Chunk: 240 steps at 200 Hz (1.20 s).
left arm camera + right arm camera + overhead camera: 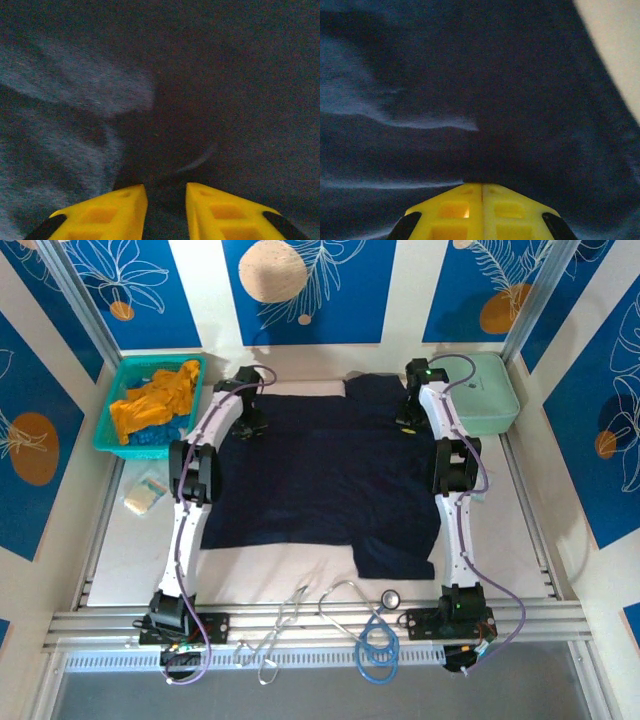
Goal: Fold and stack the t-shirts
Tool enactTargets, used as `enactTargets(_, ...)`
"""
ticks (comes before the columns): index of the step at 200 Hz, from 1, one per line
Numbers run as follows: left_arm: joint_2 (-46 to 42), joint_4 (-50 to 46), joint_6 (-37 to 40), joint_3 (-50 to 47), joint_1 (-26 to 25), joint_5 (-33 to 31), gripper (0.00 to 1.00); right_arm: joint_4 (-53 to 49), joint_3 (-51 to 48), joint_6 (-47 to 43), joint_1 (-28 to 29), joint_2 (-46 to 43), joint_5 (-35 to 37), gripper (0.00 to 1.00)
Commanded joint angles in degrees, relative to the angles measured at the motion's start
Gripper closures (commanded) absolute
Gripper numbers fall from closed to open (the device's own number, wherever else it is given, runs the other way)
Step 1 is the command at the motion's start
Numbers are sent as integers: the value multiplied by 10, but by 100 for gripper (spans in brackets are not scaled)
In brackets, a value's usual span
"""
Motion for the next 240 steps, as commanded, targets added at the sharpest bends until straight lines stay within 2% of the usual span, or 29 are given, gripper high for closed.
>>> enactTargets(1, -25, -4, 17, -30, 7, 24, 60, 8, -28, -21, 8, -75, -17, 100)
enactTargets(35, -157, 22, 32, -106, -16, 23, 46, 53, -218, -3, 32, -264, 22, 100)
enactTargets(53, -248, 30, 36, -184, -29, 8, 45, 79, -364, 21, 46, -378, 38, 100)
enactTargets(68, -321, 33, 37, -272, -39, -2, 45, 100, -493, 43, 58, -461, 25, 100)
enactTargets(93, -418, 59, 32, -452, -53, 6, 62, 136, -687, 75, 83, -556, -3, 100)
enactTargets(120, -480, 125, 16, -626, -66, 15, 79, 181, -824, 106, 108, -602, -21, 100)
enactTargets(142, -491, 170, 0, -702, -67, 3, 90, 212, -884, 129, 117, -609, -21, 100)
enactTargets(157, -489, 185, -8, -726, -67, -16, 93, 223, -903, 136, 122, -603, -21, 100)
enactTargets(204, -476, 189, -21, -755, -66, -69, 95, 238, -920, 145, 134, -572, -15, 100)
enactTargets(240, -433, 180, -16, -738, -64, -97, 95, 236, -897, 142, 133, -527, -8, 100)
